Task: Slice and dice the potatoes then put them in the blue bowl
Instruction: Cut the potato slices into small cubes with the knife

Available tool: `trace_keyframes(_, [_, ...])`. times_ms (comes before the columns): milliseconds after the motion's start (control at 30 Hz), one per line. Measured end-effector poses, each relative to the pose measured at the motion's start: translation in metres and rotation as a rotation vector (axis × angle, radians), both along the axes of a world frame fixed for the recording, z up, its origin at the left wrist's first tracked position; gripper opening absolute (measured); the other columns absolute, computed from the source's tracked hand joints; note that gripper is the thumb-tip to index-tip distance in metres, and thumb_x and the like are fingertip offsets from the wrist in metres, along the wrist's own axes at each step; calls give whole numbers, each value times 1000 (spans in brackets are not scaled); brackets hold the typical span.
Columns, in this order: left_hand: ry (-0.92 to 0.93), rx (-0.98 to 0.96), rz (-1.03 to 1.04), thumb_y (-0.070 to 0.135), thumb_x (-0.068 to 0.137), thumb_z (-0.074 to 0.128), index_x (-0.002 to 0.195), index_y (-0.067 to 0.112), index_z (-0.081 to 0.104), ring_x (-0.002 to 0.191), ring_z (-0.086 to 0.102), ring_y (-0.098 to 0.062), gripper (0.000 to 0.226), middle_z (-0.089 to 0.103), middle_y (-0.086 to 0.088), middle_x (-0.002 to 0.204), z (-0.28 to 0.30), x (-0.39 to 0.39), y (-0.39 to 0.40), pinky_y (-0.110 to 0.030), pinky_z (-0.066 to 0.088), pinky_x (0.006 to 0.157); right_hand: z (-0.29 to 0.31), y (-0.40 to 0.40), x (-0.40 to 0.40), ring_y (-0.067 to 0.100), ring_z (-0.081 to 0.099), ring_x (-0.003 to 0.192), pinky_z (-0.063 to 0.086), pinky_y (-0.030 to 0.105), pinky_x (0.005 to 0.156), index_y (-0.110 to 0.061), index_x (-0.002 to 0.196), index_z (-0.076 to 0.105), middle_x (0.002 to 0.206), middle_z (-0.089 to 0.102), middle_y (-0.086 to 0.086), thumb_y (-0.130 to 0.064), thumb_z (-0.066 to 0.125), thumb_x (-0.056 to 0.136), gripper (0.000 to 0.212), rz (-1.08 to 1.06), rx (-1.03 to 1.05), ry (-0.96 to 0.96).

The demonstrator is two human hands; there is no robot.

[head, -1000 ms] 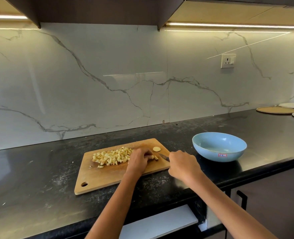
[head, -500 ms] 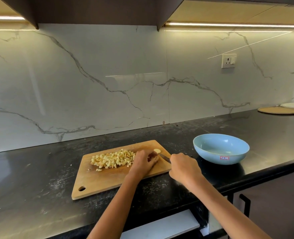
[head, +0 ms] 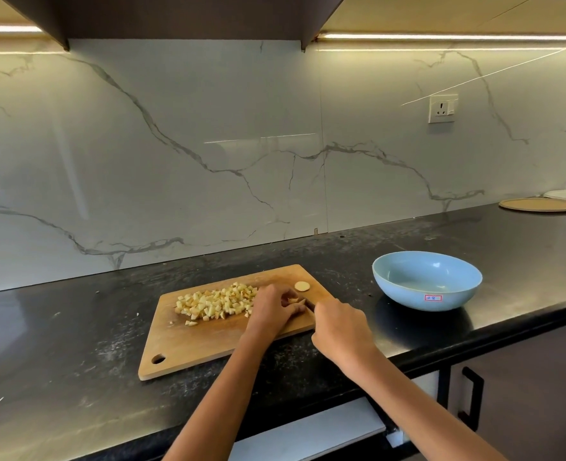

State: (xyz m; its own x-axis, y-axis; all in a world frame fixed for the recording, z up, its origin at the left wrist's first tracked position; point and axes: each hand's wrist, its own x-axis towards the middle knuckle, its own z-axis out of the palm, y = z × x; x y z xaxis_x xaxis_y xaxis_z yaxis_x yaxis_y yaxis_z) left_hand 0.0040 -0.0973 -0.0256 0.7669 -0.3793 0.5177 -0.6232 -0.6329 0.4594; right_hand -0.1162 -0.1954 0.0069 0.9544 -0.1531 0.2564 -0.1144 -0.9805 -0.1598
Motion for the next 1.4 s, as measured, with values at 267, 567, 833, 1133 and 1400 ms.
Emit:
trace_keyframes(267, [28, -44, 22, 21, 78, 74, 97, 10, 71, 83, 61, -10, 23, 71, -3, 94, -1, 2, 1, -24, 52, 79, 2, -2, 1, 22, 63, 96, 40, 27, 69, -11, 109, 59, 107, 64, 6, -13, 45, 96, 20, -41, 11, -12])
trace_keyframes(567, [42, -7, 70, 4, 83, 66, 109, 5, 67, 97, 60, -11, 27, 68, -8, 107, -3, 2, 0, -11, 39, 77, -8, 14, 0, 21, 61, 98, 48, 30, 78, -12, 115, 57, 111, 60, 5, -11, 44, 97, 23, -33, 10, -21])
trace_keyframes(833, [8, -3, 29, -5, 84, 59, 105, 5, 70, 93, 63, -15, 26, 71, -9, 101, -2, 2, -3, -17, 46, 81, -14, 23, 4, 21, 62, 98, 51, 31, 78, -10, 117, 57, 113, 58, 5, -7, 42, 98, 24, -29, -42, -31])
trace_keyframes(1133, [39, 10, 9, 24, 80, 71, 92, 14, 73, 85, 60, -7, 16, 70, 1, 94, -1, -3, -6, -19, 46, 77, -7, 8, -2, 18, 63, 97, 49, 28, 79, -12, 119, 56, 112, 61, 4, -16, 46, 98, 23, -54, 9, -56])
trace_keyframes(1400, [19, 5, 43, 17, 84, 67, 99, 11, 69, 90, 60, -13, 16, 69, -3, 98, -1, 0, -9, -26, 50, 84, -6, 6, -2, 18, 63, 97, 48, 28, 79, -13, 118, 56, 111, 62, 4, -17, 48, 97, 22, -45, 30, -46])
